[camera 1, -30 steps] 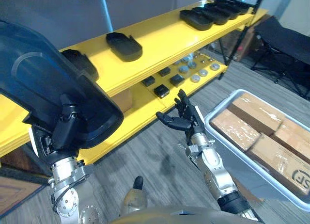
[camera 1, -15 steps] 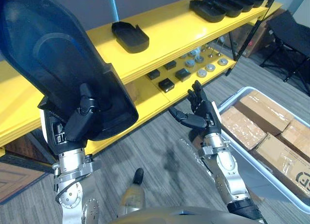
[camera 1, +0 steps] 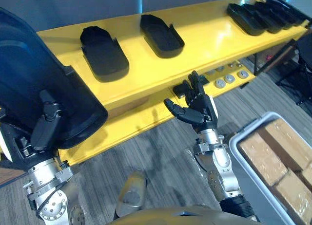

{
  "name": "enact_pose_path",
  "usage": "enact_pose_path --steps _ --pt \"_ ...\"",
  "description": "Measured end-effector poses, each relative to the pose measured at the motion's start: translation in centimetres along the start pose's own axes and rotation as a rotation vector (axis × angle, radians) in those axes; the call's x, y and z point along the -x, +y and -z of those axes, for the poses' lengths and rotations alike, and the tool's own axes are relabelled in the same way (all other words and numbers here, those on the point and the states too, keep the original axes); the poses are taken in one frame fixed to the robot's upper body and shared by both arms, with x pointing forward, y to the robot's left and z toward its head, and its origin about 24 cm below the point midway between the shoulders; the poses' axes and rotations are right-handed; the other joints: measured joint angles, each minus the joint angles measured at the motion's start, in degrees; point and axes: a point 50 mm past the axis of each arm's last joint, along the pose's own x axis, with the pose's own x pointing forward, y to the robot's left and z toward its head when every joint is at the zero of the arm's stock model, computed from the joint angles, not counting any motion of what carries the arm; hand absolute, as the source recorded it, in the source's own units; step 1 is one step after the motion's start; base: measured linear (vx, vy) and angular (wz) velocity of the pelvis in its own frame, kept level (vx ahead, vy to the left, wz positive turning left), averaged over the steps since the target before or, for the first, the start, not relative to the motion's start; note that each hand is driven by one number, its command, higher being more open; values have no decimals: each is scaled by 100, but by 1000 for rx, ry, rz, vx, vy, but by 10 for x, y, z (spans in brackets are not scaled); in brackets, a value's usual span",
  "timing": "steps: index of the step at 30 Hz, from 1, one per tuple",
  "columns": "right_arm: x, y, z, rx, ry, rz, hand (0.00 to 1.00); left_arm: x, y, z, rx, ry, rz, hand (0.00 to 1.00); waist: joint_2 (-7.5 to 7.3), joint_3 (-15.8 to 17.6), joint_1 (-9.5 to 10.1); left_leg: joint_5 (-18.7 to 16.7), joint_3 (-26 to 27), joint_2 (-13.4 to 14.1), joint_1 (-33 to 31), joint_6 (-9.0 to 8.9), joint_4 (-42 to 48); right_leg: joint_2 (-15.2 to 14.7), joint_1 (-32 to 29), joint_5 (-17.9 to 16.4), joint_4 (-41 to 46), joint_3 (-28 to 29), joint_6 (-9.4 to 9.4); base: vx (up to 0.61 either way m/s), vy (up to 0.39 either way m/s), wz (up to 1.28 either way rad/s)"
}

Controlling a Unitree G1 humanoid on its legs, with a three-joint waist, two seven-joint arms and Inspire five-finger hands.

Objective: Walk over and take three plastic housings, then place them on the shelf

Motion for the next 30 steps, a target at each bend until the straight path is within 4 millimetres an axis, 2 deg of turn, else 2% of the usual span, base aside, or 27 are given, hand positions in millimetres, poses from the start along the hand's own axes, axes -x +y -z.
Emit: enact_pose_path --steps 2,3,4,5,6,7,8,9,10,11,12,13,14,15,16,17,18,21,23,27,28,29,30 --pt "-1 -4 -7 19 -33 -13 100 -4 -2 -1 15 -21 0 0 60 -10 -137 38 -294 -135 399 7 -384 355 -367 -254 -358 126 -141 478 54 93" --pt "-1 -9 -17 46 -63 -21 100 -10 -8 -2 42 -45 13 0 123 -37 -278 42 -596 -222 496 -3 -483 648 -724 -276 -764 568 -172 377 -34 116" --pt "-1 -12 -22 63 -80 -23 100 -14 -11 -3 53 -60 25 0 143 -39 -373 49 -781 -277 544 -17 -534 788 -852 -264 -987 867 -152 382 -99 196" --pt "-1 -22 -34 108 -123 -9 100 -22 -20 -4 74 -93 71 0 131 -62 -584 33 -1263 -410 720 -75 -640 1012 -1031 -172 -1480 1527 -6 318 -133 176" --pt "-1 -27 -38 122 -139 2 100 -25 -23 -5 79 -102 90 0 125 -75 -640 12 -1388 -448 807 -129 -665 1007 -1031 -112 -1752 1568 52 413 -218 198" --pt "0 -32 -46 137 -171 25 100 -30 -27 -7 78 -123 133 0 86 -127 -669 -86 -1510 -511 916 -303 -611 993 -955 300 -2524 1511 49 426 -284 142" --pt "-1 -34 -53 144 -200 35 100 -33 -28 -10 66 -145 164 0 -52 -220 -676 -226 -1436 -597 964 -536 -512 947 -917 1237 -3079 1354 27 421 -319 128" --pt "-1 -38 -57 172 -207 31 100 -30 -29 -5 78 -130 160 0 163 -299 -673 -325 -1385 -466 954 -657 -411 957 -804 1164 -3014 1137 -18 423 -271 107" --pt "-1 -44 -63 212 -210 22 100 -27 -31 -1 89 -106 170 0 419 -438 -660 -279 -1033 -164 858 -812 -334 1083 -548 1214 -3272 846 -104 329 -177 76" --pt "-1 -46 -67 229 -215 20 100 -26 -32 0 95 -104 179 0 482 -476 -668 -234 -795 -71 856 -881 -340 1106 -422 1185 -3393 734 -147 442 -216 85" --pt "-3 -49 -72 251 -227 21 100 -26 -35 -1 105 -109 199 0 521 -487 -676 -70 -306 24 798 -924 -201 1088 -168 1156 -3587 564 -193 313 -182 72" --pt "-4 -50 -73 257 -233 31 100 -27 -39 -1 117 -114 221 0 471 -461 -693 -14 56 56 693 -865 -70 1015 29 1145 -3715 474 -211 309 -188 86" --pt "-4 -53 -76 255 -247 55 100 -28 -45 -1 136 -120 248 0 401 -433 -723 -105 429 132 683 -720 -319 951 195 1142 -3811 380 -215 169 -103 93" --pt "-5 -55 -79 251 -270 83 100 -28 -52 -1 159 -125 282 0 436 -455 -795 22 693 224 714 -660 -986 897 324 1142 -3859 193 -215 172 -92 82" --pt "-6 -58 -83 256 -285 98 100 -25 -56 -1 176 -121 305 0 539 -497 -797 721 737 340 794 -644 -1688 948 385 1131 -3858 92 -202 122 -41 52" --pt "-6 -58 -84 256 -290 100 100 -24 -58 -1 183 -117 313 0 636 -543 -775 1050 733 427 795 -632 -1832 1007 402 1109 -3858 89 -175 121 17 8" --pt "-6 -55 -82 237 -294 103 100 -23 -59 0 187 -111 316 0 621 -546 -756 995 760 384 929 -580 -1936 975 464 1063 -3872 89 -125 83 64 -3" --pt "-5 -48 -79 192 -306 103 100 -21 -58 3 180 -85 305 0 443 -518 -793 1018 758 271 971 -544 -2012 878 482 1049 -3903 83 -114 15 75 -1" --pt "-6 -41 -78 137 -318 87 100 -17 -53 8 163 -32 277 0 335 -527 -791 1051 762 159 966 -493 -2060 781 489 984 -3984 93 -18 -25 49 -1" --pt "-6 -34 -70 116 -280 47 100 -4 -44 15 148 38 222 0 325 -517 -804 1058 709 100 760 -486 -1816 670 454 876 -3952 32 13 -71 29 16" --pt "-6 -36 -70 123 -280 51 100 -5 -45 15 149 39 222 0 143 -404 -857 887 683 -31 346 -489 -1090 383 426 851 -3872 -77 38 -135 98 46" --pt "-6 -36 -69 121 -276 56 100 -4 -44 17 146 40 226 0 48 -349 -858 728 856 201 -25 -281 -236 146 362 842 -3700 -93 34 -142 112 41" --pt "-6 -37 -68 121 -272 55 100 -4 -44 19 141 45 225 0 24 -334 -870 720 892 389 -124 -289 48 57 353 849 -3615 -95 56 -114 115 17"
